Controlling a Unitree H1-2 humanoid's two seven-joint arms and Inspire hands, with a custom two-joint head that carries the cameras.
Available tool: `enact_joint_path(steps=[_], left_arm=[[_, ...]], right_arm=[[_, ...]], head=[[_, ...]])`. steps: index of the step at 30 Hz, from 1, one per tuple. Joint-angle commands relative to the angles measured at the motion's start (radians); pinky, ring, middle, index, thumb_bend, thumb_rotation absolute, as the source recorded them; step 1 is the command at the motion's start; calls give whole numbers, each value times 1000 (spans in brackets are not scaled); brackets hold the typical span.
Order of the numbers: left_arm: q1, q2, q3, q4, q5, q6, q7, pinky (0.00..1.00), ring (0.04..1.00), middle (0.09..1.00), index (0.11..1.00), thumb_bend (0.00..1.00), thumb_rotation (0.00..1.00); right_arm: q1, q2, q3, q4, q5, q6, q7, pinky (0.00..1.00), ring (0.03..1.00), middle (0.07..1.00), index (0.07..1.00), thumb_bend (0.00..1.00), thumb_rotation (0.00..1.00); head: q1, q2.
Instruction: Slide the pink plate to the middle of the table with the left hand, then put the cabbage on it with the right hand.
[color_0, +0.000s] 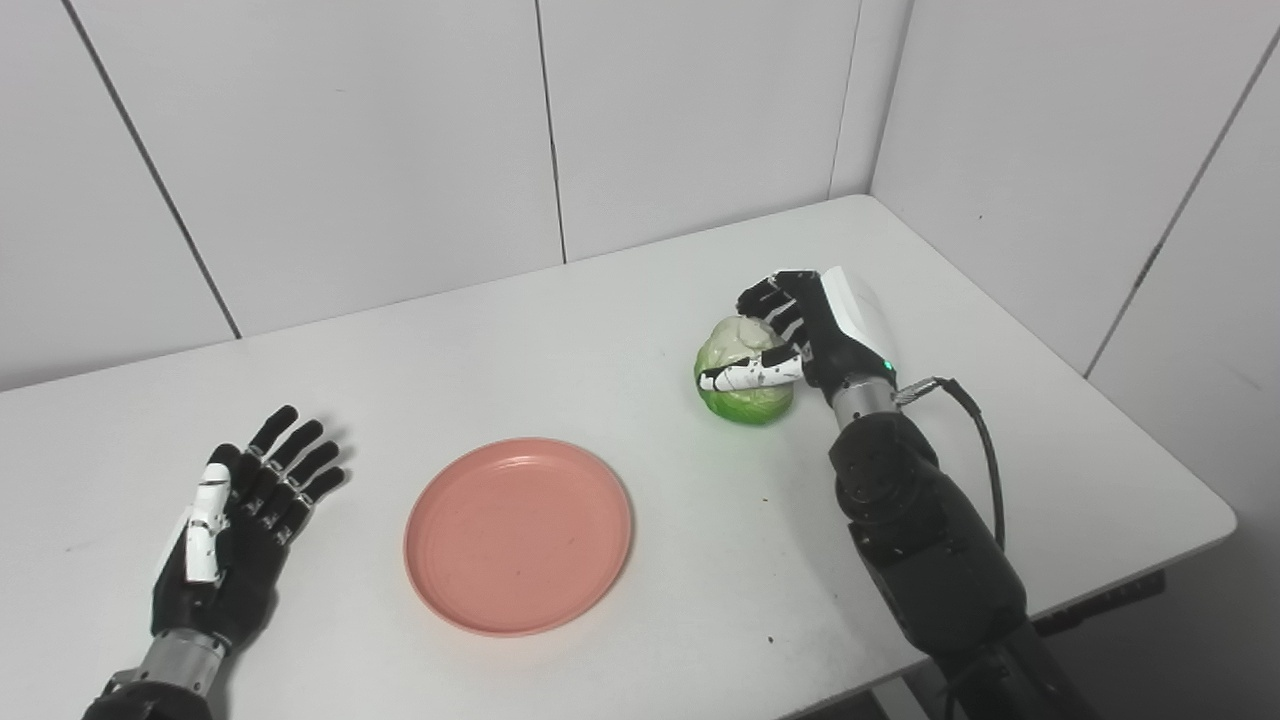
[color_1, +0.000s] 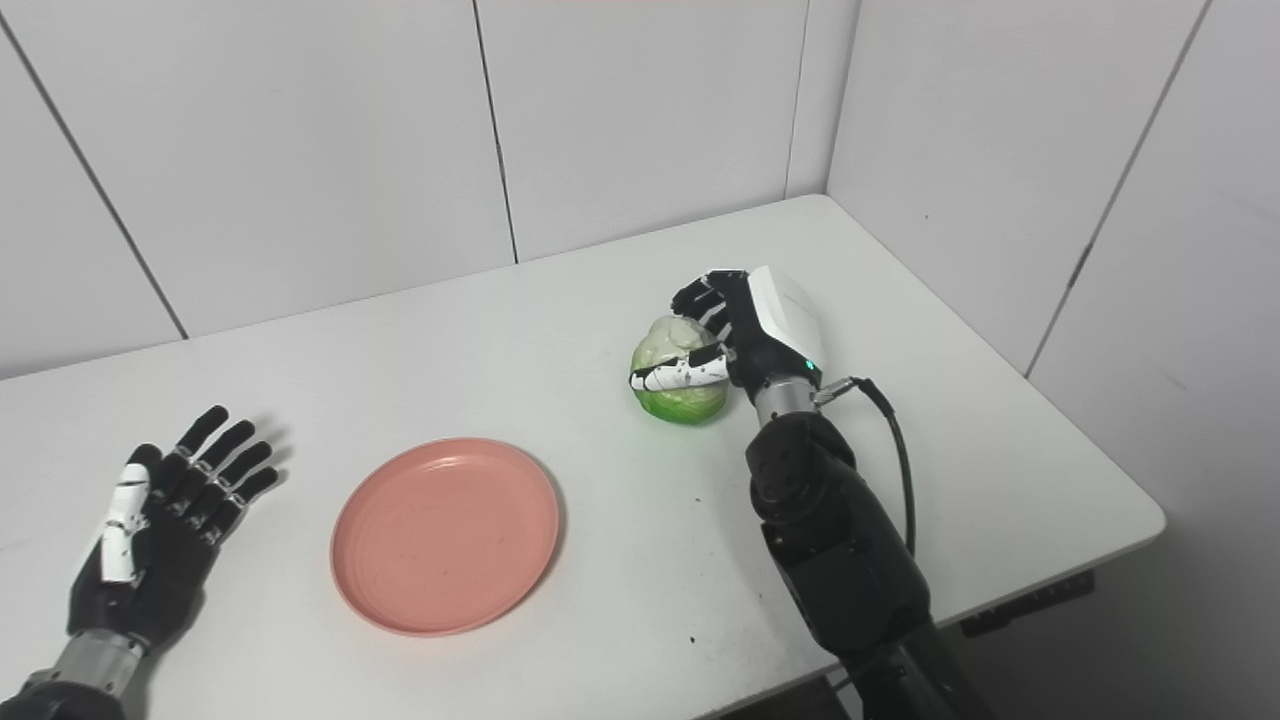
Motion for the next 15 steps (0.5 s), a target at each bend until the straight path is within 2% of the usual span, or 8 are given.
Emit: enact_joint_path(steps=[1, 8, 12, 15], left_arm=[[36, -6, -15, 22, 25, 56, 24, 835, 850, 873, 865, 479, 980], [47, -22, -32, -9, 33, 61, 44, 840, 856, 878, 870, 474, 1000], [57, -38, -44, -48, 47, 86, 78, 839, 855, 877, 868, 469, 1000], [63, -46, -54, -70, 56, 100, 96, 843, 860, 880, 870, 467, 1000]], right_arm=[[-43, -1, 3, -56, -22, 1, 3, 378, 439, 463, 501, 530, 0], [-45, 13, 43, -120, -55, -12, 47, 369, 431, 464, 501, 529, 0], [-51, 24, 65, -144, -65, -12, 66, 350, 415, 460, 504, 529, 0], [-57, 29, 85, -156, -62, -19, 86, 375, 428, 466, 499, 529, 0]], head=[[1, 0], [45, -1], [73, -1], [105, 0]])
